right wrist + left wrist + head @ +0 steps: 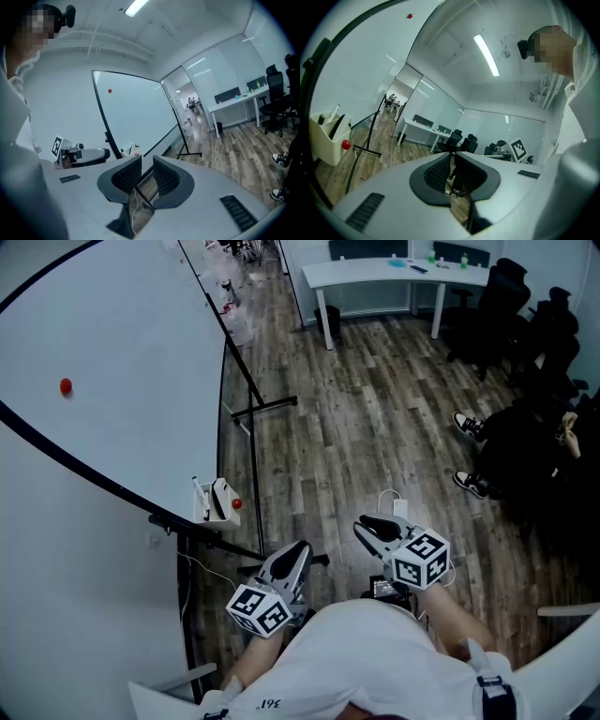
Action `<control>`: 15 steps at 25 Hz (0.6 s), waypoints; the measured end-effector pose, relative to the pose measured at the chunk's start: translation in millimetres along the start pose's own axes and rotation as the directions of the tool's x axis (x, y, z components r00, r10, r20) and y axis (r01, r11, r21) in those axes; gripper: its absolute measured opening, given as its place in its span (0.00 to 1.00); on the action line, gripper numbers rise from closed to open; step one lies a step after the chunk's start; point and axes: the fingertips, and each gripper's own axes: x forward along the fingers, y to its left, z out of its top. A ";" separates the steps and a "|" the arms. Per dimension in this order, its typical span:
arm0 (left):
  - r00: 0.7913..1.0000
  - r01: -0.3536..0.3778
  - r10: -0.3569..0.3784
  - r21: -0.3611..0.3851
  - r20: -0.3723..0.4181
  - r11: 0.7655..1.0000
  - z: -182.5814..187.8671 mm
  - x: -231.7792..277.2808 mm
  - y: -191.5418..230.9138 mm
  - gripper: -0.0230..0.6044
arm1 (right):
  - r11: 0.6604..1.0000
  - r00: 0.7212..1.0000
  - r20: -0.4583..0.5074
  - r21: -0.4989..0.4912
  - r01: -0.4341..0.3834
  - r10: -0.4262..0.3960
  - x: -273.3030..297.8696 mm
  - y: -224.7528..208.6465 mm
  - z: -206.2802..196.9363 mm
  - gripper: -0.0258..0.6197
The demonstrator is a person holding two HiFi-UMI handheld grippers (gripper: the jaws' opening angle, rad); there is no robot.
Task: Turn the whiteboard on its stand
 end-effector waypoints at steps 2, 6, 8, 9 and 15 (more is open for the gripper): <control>1.000 0.005 -0.005 -0.003 -0.001 1.000 -6.5 8.8 -10.6 0.11 | 1.000 1.000 -0.002 0.001 0.004 -0.004 -10.4 -9.5 -2.7 0.18; 1.000 0.000 0.000 -0.014 -0.011 1.000 -15.8 22.5 -30.0 0.11 | 1.000 1.000 -0.004 0.009 0.006 -0.006 -31.2 -24.2 -4.4 0.18; 1.000 0.001 -0.001 -0.012 -0.015 1.000 -19.3 27.2 -38.1 0.11 | 1.000 1.000 -0.008 0.010 0.002 -0.002 -39.6 -28.3 -5.4 0.18; 1.000 0.003 -0.003 -0.009 -0.015 1.000 -20.9 29.2 -41.2 0.11 | 1.000 1.000 -0.009 0.009 0.000 0.000 -42.8 -30.2 -6.1 0.18; 1.000 -0.003 0.003 -0.008 -0.015 1.000 -27.3 38.6 -59.4 0.11 | 1.000 1.000 -0.005 0.006 0.001 -0.001 -59.3 -42.9 -3.7 0.18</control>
